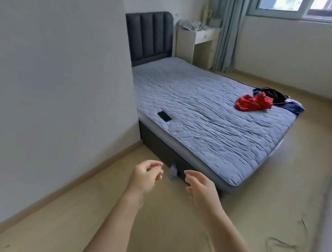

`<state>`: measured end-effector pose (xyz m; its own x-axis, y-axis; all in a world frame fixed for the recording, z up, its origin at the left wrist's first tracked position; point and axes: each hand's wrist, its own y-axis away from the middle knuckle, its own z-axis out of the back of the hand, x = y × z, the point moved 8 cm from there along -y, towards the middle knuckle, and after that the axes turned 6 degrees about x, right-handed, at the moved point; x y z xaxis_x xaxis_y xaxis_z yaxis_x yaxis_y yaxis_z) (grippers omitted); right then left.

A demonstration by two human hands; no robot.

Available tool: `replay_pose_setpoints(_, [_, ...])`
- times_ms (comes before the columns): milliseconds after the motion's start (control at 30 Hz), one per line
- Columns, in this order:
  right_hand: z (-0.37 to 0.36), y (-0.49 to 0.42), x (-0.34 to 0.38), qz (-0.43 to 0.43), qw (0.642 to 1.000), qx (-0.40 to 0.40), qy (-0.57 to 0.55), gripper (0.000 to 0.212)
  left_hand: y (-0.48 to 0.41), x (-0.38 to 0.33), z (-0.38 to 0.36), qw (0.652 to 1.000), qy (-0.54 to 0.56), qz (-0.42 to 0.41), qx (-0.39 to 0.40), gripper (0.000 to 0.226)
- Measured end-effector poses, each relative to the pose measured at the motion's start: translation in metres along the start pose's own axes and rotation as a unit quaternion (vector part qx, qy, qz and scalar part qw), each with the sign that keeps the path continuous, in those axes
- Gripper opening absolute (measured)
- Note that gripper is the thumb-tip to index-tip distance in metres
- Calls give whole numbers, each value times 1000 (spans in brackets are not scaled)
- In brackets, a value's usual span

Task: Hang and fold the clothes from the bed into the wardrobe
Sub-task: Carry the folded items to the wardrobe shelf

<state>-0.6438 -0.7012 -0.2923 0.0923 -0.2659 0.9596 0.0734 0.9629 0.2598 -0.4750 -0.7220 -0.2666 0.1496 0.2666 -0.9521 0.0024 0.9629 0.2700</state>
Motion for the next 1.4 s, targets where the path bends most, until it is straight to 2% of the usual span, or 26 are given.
replay_pose_setpoints(133, [79,-18,-30,-44,996,-76,-23,19,-44,3,-87,996,-25,33,83,21])
replay_pose_setpoints(367, [204,-90,-54,-80,975,-191,-81,15,-143,-13,-236,975,-62,42,207,15])
replay_pose_setpoints(700, [348,-203,-24,-103,945,-290,-109,15,-265,-83,-408,939,-111,33,324,12])
replay_pose_setpoints(900, [414,-228,-31,-124,926,-328,-139,17,-299,-91,-475,930,-128,52,340,14])
replay_pose_setpoints(1067, [486,-269,-43,-133,926,-316,-156,15,-334,-98,-557,928,-133,48,345,12])
replay_pose_setpoints(1367, [670,-347,-41,-133,945,-272,-122,16,-395,-132,-738,937,-149,67,310,12])
replay_pose_setpoints(1400, [715,-361,-44,-133,946,-271,-115,16,-406,-140,-780,939,-140,70,306,12])
